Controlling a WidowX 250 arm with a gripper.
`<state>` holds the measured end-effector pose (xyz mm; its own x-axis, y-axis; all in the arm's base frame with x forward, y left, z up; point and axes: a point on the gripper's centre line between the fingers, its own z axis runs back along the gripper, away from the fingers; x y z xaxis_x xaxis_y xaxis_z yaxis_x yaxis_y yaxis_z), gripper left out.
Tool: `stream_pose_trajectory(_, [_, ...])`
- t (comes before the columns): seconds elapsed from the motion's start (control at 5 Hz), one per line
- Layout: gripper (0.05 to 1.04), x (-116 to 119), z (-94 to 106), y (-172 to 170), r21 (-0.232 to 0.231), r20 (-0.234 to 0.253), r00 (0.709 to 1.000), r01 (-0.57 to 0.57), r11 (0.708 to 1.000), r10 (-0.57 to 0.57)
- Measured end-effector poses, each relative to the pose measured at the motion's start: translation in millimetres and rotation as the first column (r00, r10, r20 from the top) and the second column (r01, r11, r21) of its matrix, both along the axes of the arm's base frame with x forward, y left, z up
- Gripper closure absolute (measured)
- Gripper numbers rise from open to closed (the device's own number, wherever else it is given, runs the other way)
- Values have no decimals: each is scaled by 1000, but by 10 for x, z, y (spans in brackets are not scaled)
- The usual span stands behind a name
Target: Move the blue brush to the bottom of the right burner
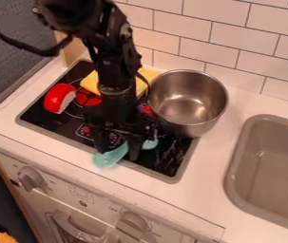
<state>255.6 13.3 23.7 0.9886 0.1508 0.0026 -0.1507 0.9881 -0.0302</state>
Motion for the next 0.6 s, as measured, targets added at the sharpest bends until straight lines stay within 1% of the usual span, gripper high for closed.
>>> stream_pose_trajectory(0.2, [75, -14, 213, 16, 19, 59, 998, 23, 1000, -24])
stream_pose_trajectory(0.4, [80, -27, 453, 21, 27, 116, 993, 32, 999, -35])
stream_pose_trajectory(0.6, [83, -40, 475, 34, 24, 118, 992, 29, 999, -32])
